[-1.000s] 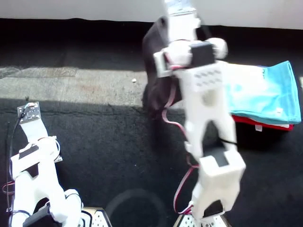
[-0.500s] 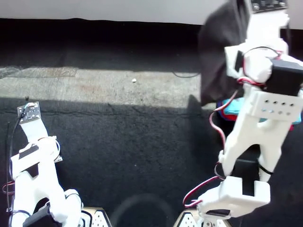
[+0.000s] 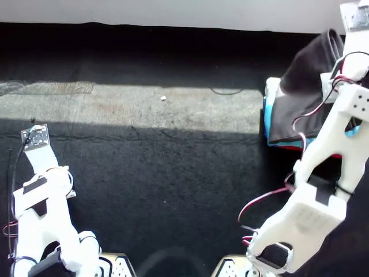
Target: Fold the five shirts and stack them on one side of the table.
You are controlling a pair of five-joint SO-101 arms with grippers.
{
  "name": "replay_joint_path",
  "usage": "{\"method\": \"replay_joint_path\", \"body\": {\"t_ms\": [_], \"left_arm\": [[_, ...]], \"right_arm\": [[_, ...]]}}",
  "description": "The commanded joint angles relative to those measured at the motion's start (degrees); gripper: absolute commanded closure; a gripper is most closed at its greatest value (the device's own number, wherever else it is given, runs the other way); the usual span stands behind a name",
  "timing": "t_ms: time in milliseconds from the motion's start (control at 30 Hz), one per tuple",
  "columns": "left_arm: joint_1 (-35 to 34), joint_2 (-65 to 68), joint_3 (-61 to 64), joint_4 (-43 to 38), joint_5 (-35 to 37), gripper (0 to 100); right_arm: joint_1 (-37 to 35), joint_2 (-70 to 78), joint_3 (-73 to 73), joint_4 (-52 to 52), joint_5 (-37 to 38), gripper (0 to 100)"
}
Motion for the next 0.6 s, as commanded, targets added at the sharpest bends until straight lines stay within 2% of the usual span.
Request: {"method": "replay_joint_path", "body": {"t_ms": [0, 267, 333, 467, 567], "left_arm": [[0.48, -1.19, 0.04, -0.79, -0.53, 99], [0.48, -1.19, 0.04, -0.79, -0.53, 99], [0.48, -1.19, 0.04, -0.79, -0.53, 99], [0.57, -1.19, 0.04, -0.79, -0.53, 99], [0.57, -1.19, 0.04, -0.79, -0.53, 99]], "right_arm": [[3.65, 6.29, -0.48, -6.99, 3.87, 99.2], [7.25, 13.76, -0.48, -15.34, 8.09, 98.8], [7.25, 13.85, -0.48, -14.73, 8.26, 94.4], [7.16, 13.67, -1.45, -13.14, 7.91, 77.1], [6.81, 13.23, -7.43, -10.77, 7.03, 78.7]]}}
